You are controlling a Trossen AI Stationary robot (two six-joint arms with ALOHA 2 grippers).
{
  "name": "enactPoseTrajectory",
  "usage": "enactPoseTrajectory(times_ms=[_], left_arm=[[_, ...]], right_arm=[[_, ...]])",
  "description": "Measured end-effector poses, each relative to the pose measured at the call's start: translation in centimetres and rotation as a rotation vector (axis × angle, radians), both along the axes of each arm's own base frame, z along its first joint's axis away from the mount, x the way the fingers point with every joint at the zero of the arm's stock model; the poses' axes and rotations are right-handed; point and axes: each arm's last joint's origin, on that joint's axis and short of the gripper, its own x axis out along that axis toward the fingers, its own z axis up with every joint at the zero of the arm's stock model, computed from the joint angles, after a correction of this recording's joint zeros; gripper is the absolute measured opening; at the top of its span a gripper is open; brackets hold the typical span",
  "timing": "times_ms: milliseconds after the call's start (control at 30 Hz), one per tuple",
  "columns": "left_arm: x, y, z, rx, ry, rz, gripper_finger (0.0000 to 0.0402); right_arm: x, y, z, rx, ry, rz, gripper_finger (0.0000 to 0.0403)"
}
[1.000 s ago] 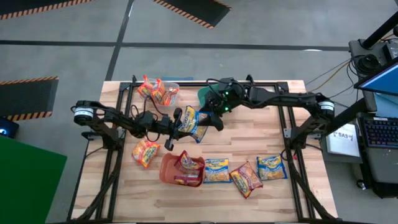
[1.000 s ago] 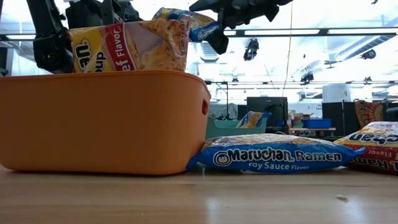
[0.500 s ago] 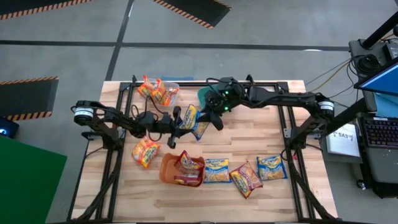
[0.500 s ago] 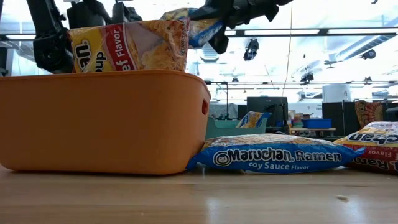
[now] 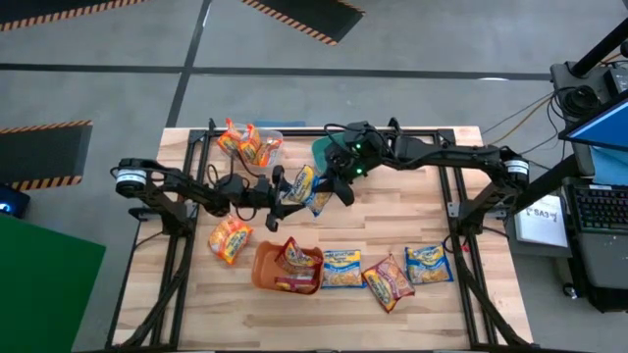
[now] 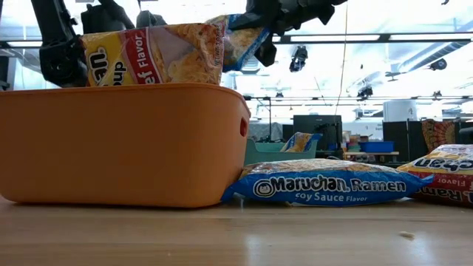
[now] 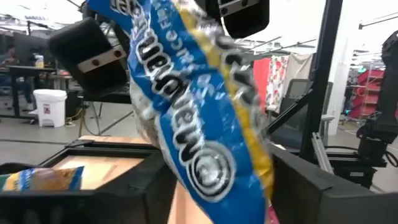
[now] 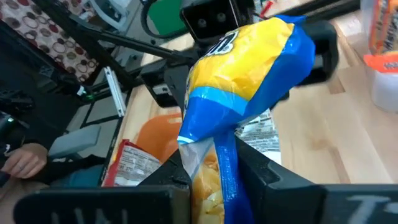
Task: Sort Maruchan noodles
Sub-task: Put the blue noodle pack into the green bin
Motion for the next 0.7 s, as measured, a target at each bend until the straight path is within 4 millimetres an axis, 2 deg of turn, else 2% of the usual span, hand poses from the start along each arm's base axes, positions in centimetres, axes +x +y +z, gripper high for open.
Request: enactPoseTrajectory(times_ms=[133, 233, 367, 533, 700], left_arm=[[-0.7, 0.6, -0.3, -0.013, 0.015, 0.027, 0.0235], [-1.5, 1.2, -0.6, -0.047, 0.026, 0.056, 0.0249], [-2.3, 1.9, -0.7, -0.093, 0.029, 0.085, 0.0251], [-2.5, 2.3, -0.5, -0.12, 0.02, 0.14, 0.0247], [-2.6, 2.5, -0.5, -0.13, 0.017, 0.19, 0.0246]], right_arm=[[-0.8, -0.8, 0.2, 0.002, 0.03, -0.039, 0.0057], [-1.7, -1.6, 0.4, -0.043, 0.074, -0.143, 0.0056], [-3.1, -3.0, 0.2, -0.167, 0.199, -0.371, 0.0056], [-4.0, -4.9, -1.1, -0.308, 0.36, -0.704, 0.0056], [-3.6, -6.1, -2.9, -0.295, 0.427, -0.786, 0.0056]])
